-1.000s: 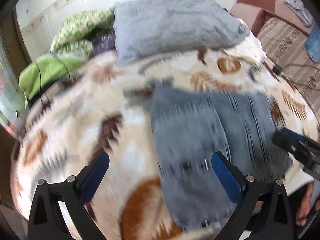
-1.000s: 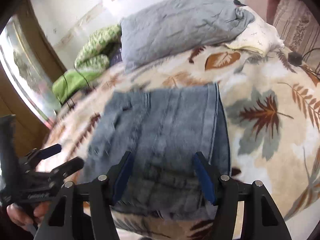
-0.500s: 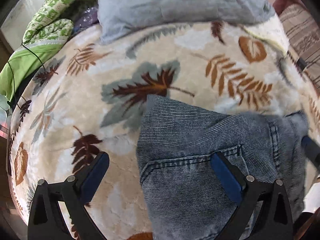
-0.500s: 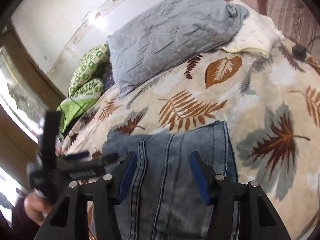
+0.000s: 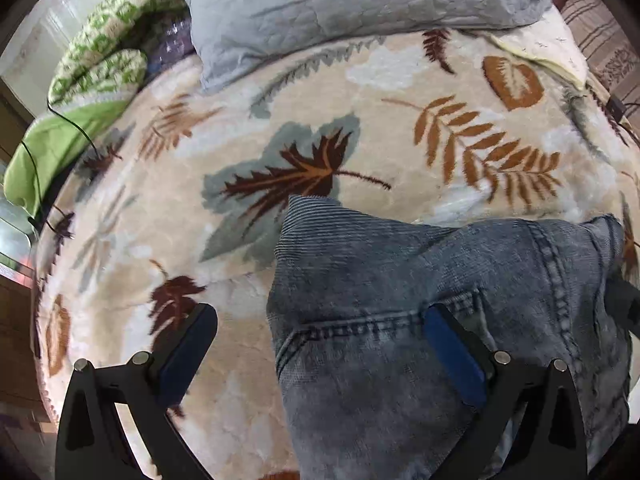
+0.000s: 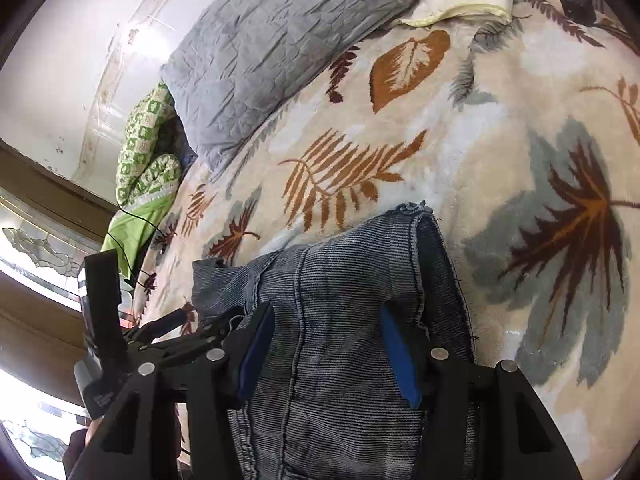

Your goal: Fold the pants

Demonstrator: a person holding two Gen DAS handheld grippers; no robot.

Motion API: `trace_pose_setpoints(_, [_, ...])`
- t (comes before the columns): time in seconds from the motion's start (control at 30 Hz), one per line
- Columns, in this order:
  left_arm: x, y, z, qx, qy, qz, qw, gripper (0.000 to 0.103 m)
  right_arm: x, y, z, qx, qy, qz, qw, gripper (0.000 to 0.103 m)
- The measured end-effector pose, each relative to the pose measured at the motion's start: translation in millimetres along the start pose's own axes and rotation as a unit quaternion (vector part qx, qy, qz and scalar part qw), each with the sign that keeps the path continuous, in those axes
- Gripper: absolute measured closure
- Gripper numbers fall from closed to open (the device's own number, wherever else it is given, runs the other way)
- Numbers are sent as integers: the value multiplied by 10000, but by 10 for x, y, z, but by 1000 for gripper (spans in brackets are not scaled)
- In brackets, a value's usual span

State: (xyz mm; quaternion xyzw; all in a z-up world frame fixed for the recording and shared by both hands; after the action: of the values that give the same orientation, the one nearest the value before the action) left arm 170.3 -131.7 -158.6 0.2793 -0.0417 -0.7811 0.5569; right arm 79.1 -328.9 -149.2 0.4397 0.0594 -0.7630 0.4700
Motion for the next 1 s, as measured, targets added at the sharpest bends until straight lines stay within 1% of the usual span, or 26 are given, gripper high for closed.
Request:
trace_pose_setpoints(0.17, [-143, -98, 432, 441, -105, 133, 9989, 0, -143, -8, 194, 315, -3, 363, 9988, 44])
trace_pose_setpoints(0.23, [-179, -194, 628, 638, -193, 131, 9977, 0, -159, -11, 251, 382, 78, 354, 9986, 44])
trace_pose_setpoints(0.3, [-201, -303, 761, 761, -263, 102, 9967, 0, -169, -20, 288, 405, 168, 321, 9985, 44])
trace_pose_setpoints(0.43, [-176, -580, 901, 830, -353, -35, 9959, 0, -195, -49, 293, 349, 239, 258, 9988, 44])
trace_pose_setpoints(0.57, [-153, -824, 903, 813, -336, -72, 9961, 0, -206, -92, 239, 203, 286, 202, 9992, 44])
trace_pose_setpoints(0.63, [-93, -919, 826, 682, -381, -229, 9967, 0, -213, -113, 211, 133, 277, 213, 9993, 44])
trace_pose_setpoints(0.7, [-16, -979, 707, 548, -284, -323, 9976, 0, -197, -134, 148, 1, 200, 185, 9996, 44])
trace_pose_setpoints(0.77, [48, -1003, 583, 469, -249, -386, 9978, 0, -156, -154, 77, -123, 130, 97, 9998, 44])
trace_pose_setpoints(0.83, [101, -1021, 457, 311, -266, -351, 9985, 0, -127, -163, 21, -205, 51, 85, 9997, 44])
trace_pose_setpoints(1.0, [74, -1016, 413, 284, -450, -262, 9982, 0, -101, -199, -85, -322, -152, 285, 9990, 44])
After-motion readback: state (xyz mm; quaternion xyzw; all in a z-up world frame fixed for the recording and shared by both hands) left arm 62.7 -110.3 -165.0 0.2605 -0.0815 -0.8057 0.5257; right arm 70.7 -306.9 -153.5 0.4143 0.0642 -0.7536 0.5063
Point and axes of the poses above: each gripper's, at about its wrist camera, not at the fingertips, and z roughly against the way its jaws point, x to its right, y to its top, the point moved 1 cm from there along -z, roughly the way its jaws point, and after that the axes turned 13 degrees about y, right-handed, at the moved point
